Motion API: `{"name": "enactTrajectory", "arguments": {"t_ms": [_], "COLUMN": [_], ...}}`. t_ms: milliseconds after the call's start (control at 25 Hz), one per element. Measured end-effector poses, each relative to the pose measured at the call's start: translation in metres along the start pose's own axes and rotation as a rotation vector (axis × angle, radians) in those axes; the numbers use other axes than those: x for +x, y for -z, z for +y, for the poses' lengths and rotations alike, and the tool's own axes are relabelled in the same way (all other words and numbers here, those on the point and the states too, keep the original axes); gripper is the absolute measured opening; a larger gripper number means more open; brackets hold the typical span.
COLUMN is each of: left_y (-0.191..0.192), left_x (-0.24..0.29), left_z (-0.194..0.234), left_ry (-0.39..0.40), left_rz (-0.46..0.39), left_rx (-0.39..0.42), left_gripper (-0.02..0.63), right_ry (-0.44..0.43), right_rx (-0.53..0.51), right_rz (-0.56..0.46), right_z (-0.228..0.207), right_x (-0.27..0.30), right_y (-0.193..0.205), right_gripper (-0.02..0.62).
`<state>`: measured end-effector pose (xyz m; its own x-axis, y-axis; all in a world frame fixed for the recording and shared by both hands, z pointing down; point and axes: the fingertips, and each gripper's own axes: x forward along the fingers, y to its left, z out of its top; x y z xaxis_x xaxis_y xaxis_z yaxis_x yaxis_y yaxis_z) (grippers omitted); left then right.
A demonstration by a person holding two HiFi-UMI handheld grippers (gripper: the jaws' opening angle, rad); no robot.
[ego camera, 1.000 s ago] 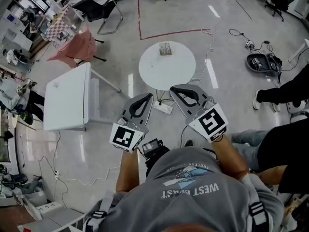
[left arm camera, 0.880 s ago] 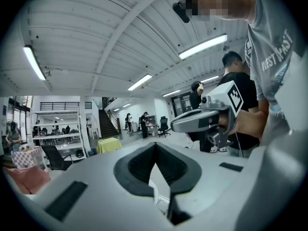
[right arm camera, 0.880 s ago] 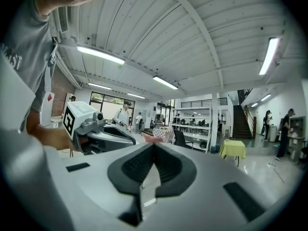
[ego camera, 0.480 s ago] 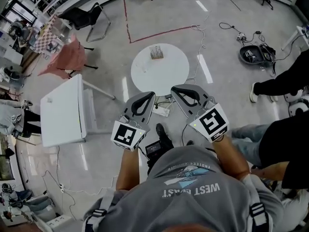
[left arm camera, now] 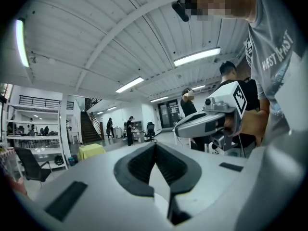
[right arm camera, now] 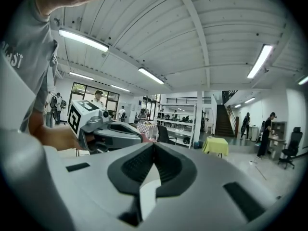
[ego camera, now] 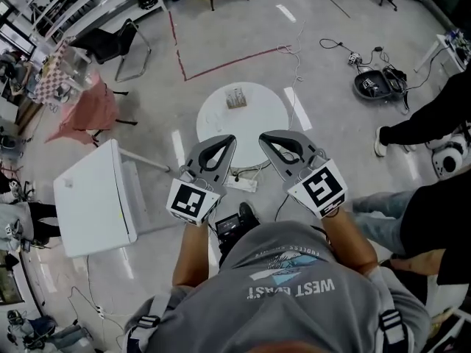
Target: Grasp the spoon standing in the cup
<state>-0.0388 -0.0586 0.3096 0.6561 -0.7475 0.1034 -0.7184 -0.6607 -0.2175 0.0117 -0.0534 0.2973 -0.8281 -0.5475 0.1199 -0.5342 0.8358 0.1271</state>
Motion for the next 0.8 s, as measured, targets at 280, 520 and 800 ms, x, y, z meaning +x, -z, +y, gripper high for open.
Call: {"name": "enactTrajectory", "arguments": {"t_ms": [280,520,800], "left_y": [0.006,0.006,0.025], "left_x": [0.014,0.016,0.008], "left_z": [0.034,0.062,0.087], "left_ry": [0.061,0.108,0.072], "left_rz": [-0.032,-0.077,-0.044], "left_rx": [-0.035,-0.048,-0.060], "left_gripper": [0.003,0.003,0.003], "right_ry": [0.055,0.113,0.074], "right_rx": [0.027,0.019,0.012], "right_rz": [0.040,0.069,0.101], "right_z": [-0.013,-0.021,-0.015], "right_x": [0.035,0.059,0.083], "right_y": [0.000,-0.006,-0.001], "right_gripper": [0.003,0.003,0.002]}}
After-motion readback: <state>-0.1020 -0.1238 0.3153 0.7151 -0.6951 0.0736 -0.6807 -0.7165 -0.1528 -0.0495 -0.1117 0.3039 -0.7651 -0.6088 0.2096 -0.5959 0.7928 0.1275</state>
